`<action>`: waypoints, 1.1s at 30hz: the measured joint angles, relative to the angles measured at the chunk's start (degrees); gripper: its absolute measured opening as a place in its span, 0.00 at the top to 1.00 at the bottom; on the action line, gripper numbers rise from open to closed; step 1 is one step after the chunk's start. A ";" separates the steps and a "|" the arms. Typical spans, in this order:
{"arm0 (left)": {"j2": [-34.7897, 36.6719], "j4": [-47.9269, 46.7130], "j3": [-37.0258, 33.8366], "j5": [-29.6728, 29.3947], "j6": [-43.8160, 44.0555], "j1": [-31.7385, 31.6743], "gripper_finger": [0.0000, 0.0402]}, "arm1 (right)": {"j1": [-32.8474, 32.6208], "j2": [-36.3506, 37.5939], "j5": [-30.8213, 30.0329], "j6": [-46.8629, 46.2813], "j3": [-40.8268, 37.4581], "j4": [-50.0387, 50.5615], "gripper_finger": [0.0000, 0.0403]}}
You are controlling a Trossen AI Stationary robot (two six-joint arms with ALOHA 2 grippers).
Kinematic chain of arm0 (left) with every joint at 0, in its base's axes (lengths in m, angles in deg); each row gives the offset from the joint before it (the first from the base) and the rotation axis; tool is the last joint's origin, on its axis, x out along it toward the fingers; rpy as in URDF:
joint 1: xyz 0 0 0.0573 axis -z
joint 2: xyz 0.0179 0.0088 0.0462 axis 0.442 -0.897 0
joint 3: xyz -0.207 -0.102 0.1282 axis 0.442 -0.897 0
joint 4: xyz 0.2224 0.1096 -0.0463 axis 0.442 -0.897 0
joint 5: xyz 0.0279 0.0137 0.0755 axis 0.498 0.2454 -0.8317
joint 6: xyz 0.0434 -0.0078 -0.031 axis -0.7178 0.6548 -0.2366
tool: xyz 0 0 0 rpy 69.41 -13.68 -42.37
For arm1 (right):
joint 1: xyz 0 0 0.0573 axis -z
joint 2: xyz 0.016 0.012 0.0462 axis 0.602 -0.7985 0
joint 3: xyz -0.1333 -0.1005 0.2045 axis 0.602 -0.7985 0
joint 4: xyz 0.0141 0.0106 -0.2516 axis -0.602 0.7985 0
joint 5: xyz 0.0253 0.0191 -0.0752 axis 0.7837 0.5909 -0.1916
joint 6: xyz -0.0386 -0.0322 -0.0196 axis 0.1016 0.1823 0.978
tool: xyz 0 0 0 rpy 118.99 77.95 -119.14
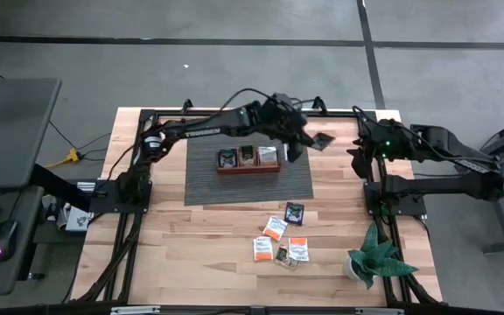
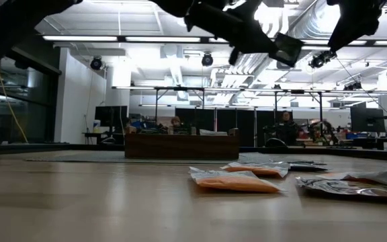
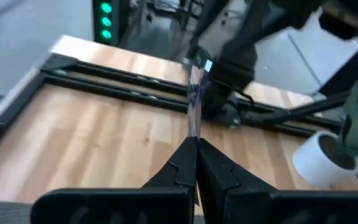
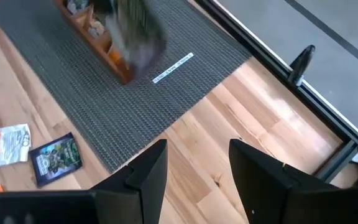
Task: Pick & Place Tea
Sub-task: Put the violet tea bag into the left section of the wooden organizer
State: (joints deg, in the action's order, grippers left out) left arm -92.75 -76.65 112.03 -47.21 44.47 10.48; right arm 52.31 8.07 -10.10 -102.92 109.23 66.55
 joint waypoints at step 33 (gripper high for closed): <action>47.01 55.05 -88.44 -3.56 20.82 -9.42 1.00 | 1.71 -11.16 1.66 -3.56 -0.02 -9.51 0.59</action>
State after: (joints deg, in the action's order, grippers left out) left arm -45.74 -21.60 23.59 -50.77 65.30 1.06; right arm 54.02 -3.09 -8.44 -106.48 109.20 57.04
